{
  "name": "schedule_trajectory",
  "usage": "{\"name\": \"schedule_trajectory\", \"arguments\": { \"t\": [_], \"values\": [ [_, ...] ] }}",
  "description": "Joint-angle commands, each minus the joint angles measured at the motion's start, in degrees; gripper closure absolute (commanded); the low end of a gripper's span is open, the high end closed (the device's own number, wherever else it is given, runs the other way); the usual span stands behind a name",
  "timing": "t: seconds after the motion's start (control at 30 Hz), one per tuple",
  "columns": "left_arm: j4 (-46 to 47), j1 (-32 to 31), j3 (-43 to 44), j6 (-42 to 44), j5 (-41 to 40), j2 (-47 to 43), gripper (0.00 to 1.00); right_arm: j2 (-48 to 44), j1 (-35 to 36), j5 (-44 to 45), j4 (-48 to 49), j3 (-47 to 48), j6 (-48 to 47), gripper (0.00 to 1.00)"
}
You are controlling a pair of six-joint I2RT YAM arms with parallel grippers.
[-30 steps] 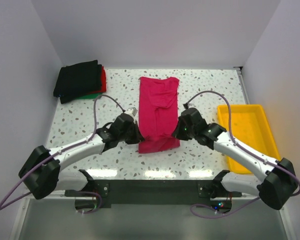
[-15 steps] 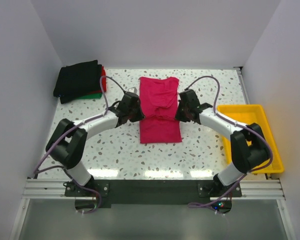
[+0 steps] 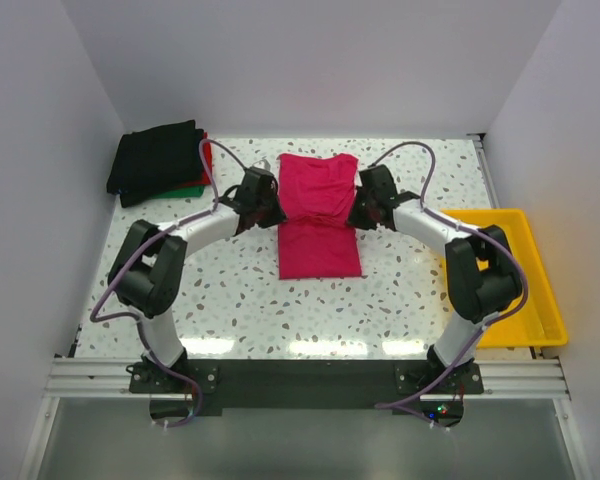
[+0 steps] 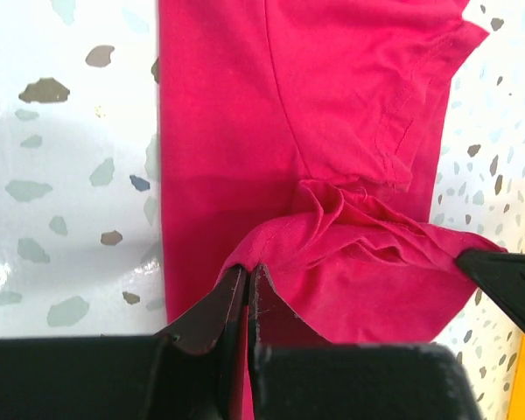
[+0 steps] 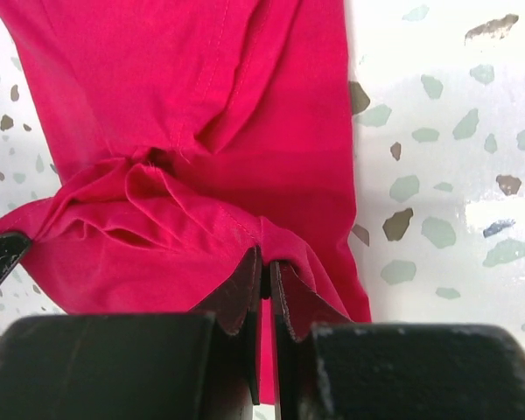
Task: Fold and stack the t-shirts
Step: Fold the tshirt
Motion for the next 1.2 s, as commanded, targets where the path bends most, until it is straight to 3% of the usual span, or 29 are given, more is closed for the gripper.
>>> {"name": "schedule_trajectory", "arguments": {
  "t": [0.0,0.33,0.37,0.43,0.47,0.57,0.67,0.8,0.93,1.07,1.17],
  "values": [
    [1.9,1.6,3.4,1.1,1.9,1.6,1.0,1.1,-0.8,-0.8,2.2,3.4,-0.4,1.0],
    [3.5,4.5,6.1,2.1,6.6,5.3,1.0,4.4,-2.9,-2.7,2.0,6.7,-0.2,1.0],
    [3.8,4.7,6.3,2.1,6.9,5.5,1.0,5.0,-3.2,-3.4,2.0,7.3,-0.3,0.96],
    [4.3,5.1,7.0,2.4,8.3,5.8,0.91,5.4,-3.5,-4.0,1.7,7.8,-0.6,0.89],
    [4.3,5.3,7.4,3.1,8.7,5.8,0.8,5.2,-3.7,-4.2,1.7,8.2,-0.7,0.79],
    [4.1,5.5,7.5,3.9,8.7,4.1,0.61,4.7,-3.9,-4.3,0.2,9.8,-2.4,0.58],
    [4.8,5.7,5.7,4.2,8.5,1.3,0.52,3.1,-3.8,-3.2,-1.7,10.2,-3.9,0.53],
    [7.3,5.3,1.3,2.5,10.0,-1.9,0.54,-0.7,-2.3,-1.5,-0.5,6.9,-4.7,0.53],
    [10.6,2.5,-2.6,1.4,10.8,-3.7,0.8,-2.3,1.5,2.2,1.6,3.5,-6.0,0.62],
    [10.9,-0.5,-3.6,1.4,9.9,-3.5,0.92,-0.6,2.9,2.2,3.7,0.9,-6.0,0.73],
    [11.2,-1.8,-2.5,1.5,10.3,-1.0,0.98,1.2,3.6,1.4,4.9,0.4,-5.7,0.75]
  ]
}}
